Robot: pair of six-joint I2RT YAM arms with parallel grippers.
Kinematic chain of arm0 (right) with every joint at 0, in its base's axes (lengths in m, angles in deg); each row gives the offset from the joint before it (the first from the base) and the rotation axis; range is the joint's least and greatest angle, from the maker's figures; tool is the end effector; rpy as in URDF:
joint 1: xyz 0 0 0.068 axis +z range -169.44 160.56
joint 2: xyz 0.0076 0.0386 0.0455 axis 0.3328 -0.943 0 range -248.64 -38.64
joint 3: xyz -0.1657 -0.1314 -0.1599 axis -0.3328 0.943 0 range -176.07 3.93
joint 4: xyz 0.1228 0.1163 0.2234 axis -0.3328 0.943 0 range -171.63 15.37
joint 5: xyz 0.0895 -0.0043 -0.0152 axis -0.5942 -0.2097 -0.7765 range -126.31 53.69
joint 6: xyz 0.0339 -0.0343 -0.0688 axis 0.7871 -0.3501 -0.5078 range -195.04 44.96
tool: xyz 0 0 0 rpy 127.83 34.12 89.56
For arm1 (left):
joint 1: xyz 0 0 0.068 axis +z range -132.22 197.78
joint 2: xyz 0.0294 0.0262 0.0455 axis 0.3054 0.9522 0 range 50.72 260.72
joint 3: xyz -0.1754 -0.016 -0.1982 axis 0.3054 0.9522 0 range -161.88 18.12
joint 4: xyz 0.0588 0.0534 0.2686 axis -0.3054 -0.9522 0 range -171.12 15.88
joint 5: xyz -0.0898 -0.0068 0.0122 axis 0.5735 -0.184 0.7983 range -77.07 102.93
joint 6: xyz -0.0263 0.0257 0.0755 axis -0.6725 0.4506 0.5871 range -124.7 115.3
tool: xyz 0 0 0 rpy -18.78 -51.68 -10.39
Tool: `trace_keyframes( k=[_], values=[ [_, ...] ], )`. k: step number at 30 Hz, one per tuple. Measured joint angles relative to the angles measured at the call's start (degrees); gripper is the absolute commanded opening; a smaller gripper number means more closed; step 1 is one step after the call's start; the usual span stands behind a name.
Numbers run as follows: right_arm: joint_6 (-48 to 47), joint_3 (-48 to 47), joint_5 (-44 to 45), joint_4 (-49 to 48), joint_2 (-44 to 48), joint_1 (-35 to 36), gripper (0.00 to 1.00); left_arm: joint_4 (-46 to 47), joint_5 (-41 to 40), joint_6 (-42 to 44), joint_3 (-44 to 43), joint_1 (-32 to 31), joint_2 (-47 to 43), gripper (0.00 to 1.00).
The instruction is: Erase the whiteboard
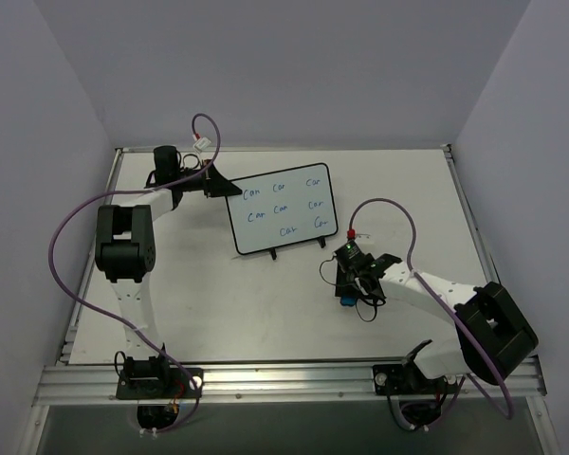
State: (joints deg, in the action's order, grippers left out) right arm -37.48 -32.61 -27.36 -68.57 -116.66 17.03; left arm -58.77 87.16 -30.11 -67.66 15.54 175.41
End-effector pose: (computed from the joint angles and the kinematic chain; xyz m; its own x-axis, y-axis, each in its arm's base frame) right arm 0.2401 0.1633 0.1139 -0.8329 0.1331 -0.5371 -0.0087 0.9674 0.2533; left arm 0.4924 -0.0901 0.1669 -0.7435 -0.0876 -0.6630 0.6345 0.2208 -0.7407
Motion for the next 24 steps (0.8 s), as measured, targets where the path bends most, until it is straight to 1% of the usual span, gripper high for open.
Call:
trace_keyframes(
  k=[1, 3, 7, 9, 12, 13, 15, 20, 24],
  values=[
    [0.0, 0.0, 0.0, 0.0, 0.0, 0.0, 0.36, 0.0, 0.0, 0.0, 0.0, 0.0, 0.0, 0.02],
    [0.0, 0.0, 0.0, -0.1, 0.0, 0.0, 0.34, 0.0, 0.0, 0.0, 0.0, 0.0, 0.0, 0.02],
    [0.0, 0.0, 0.0, -0.1, 0.0, 0.0, 0.21, 0.0, 0.0, 0.0, 0.0, 0.0, 0.0, 0.02],
    [0.0, 0.0, 0.0, -0.1, 0.0, 0.0, 0.17, 0.0, 0.0, 0.0, 0.0, 0.0, 0.0, 0.02],
    [0.0, 0.0, 0.2, -0.1, 0.0, 0.3, 0.15, 0.0, 0.0, 0.0, 0.0, 0.0, 0.0, 0.02],
    [0.0, 0.0, 0.5, 0.0, 0.1, 0.5, 0.13, 0.0, 0.0, 0.0, 0.0, 0.0, 0.0, 0.02],
    [0.0, 0.0, 0.9, 0.0, 0.8, 1.2, 0.12, 0.1, 0.0, 0.0, 0.0, 0.0, 0.0, 0.02],
    [-0.1, -0.7, 1.4, -0.1, 5.5, 3.3, 0.09, 0.0, 0.0, 0.0, 0.0, 0.0, 0.0, 0.02],
    [-1.4, -2.4, 1.4, -1.7, 8.4, 4.2, 0.09, -0.3, 0.0, 0.4, 0.0, 0.0, 0.0, 0.02]
  ],
)
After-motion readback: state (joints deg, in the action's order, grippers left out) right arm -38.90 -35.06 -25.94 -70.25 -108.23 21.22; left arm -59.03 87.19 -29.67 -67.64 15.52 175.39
